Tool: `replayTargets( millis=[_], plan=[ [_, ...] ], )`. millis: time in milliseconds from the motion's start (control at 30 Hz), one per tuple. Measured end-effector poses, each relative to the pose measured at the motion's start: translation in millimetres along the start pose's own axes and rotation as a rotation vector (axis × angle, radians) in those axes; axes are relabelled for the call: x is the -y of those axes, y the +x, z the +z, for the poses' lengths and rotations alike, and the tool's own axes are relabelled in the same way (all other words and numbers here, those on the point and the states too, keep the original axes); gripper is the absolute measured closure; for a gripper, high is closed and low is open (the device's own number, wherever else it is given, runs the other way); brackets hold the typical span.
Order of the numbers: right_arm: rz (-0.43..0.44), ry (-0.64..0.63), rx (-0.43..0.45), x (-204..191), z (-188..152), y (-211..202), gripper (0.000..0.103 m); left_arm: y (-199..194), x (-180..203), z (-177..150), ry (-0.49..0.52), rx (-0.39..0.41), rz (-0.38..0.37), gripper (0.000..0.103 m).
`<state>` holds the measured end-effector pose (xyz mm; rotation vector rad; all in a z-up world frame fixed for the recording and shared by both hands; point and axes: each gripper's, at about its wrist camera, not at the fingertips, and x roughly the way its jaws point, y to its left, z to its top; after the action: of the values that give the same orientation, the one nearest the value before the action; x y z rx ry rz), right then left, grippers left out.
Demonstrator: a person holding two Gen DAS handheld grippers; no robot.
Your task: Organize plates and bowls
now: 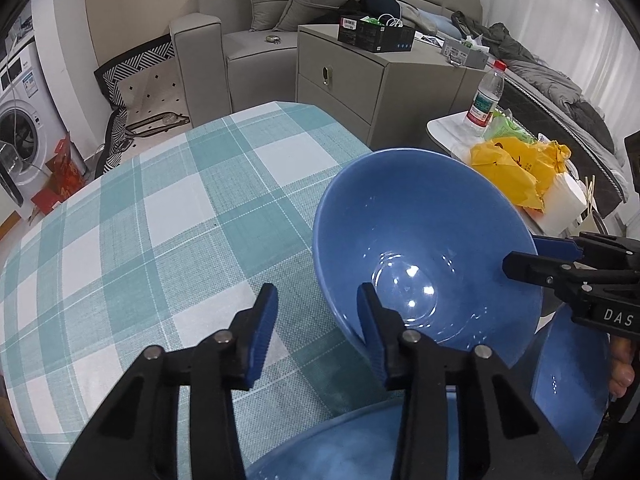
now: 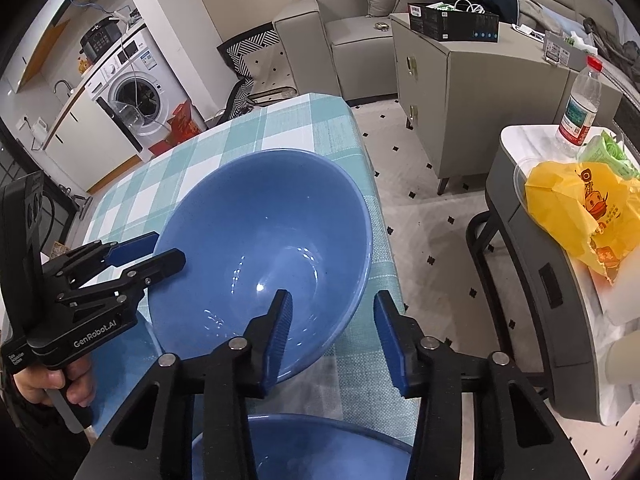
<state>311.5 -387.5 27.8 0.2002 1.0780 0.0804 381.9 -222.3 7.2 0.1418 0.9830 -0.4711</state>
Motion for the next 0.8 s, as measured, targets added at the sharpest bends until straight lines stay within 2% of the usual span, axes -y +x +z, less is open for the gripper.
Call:
replayTargets(
  millis=[233,400,800],
  plan=[
    [-0.005,-0.017,0.002,0.1,-1.3,0.6,0.075,-0.3,8.2,0.0,0.038,0.006,-0.005,0.079],
    [-0.013,-0.029,0.010,-1.6,-2.2,-1.5,0.078,-1.5,12.4,-0.5,0.054,0.009,-0.001,0.084],
    [-0.030,-0.036,0.030,-2.5,-4.1,-5.2,0.080,-3.8,18.4,0.5,0.078,0.029,0.022,0.086]
  ],
)
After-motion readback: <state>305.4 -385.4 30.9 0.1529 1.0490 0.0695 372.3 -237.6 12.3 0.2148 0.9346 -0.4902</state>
